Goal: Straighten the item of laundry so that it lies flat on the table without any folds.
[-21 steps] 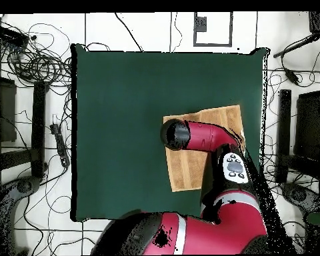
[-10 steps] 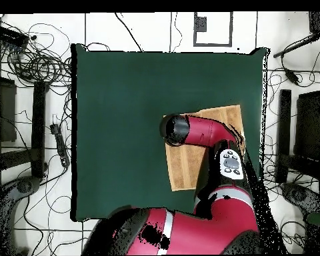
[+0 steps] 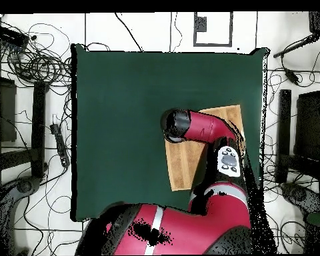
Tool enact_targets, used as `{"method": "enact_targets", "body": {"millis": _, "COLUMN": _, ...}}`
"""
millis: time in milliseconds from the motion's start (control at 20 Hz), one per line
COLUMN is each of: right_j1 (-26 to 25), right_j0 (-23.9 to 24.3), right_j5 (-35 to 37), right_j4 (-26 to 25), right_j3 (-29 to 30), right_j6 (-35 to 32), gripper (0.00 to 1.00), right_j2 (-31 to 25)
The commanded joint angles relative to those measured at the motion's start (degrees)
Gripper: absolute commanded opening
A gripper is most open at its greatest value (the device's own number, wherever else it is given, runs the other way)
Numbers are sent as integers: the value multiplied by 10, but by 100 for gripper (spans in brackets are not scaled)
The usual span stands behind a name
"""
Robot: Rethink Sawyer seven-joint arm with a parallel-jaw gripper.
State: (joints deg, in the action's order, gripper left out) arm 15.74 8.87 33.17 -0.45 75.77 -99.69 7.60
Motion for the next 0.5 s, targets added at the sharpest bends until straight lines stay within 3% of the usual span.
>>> {"method": "enact_targets", "body": {"millis": 50, "right_j1": -215, "right_j0": -57, "right_j5": -185, "right_j4": 54, "right_j3": -64, "right_j6": -170, "gripper": 0, "right_j2": -87}}
{"method": "enact_targets", "body": {"millis": 500, "right_j1": -247, "right_j0": -120, "right_j5": -174, "right_j4": 97, "right_j3": -111, "right_j6": -216, "gripper": 0, "right_j2": -22}}
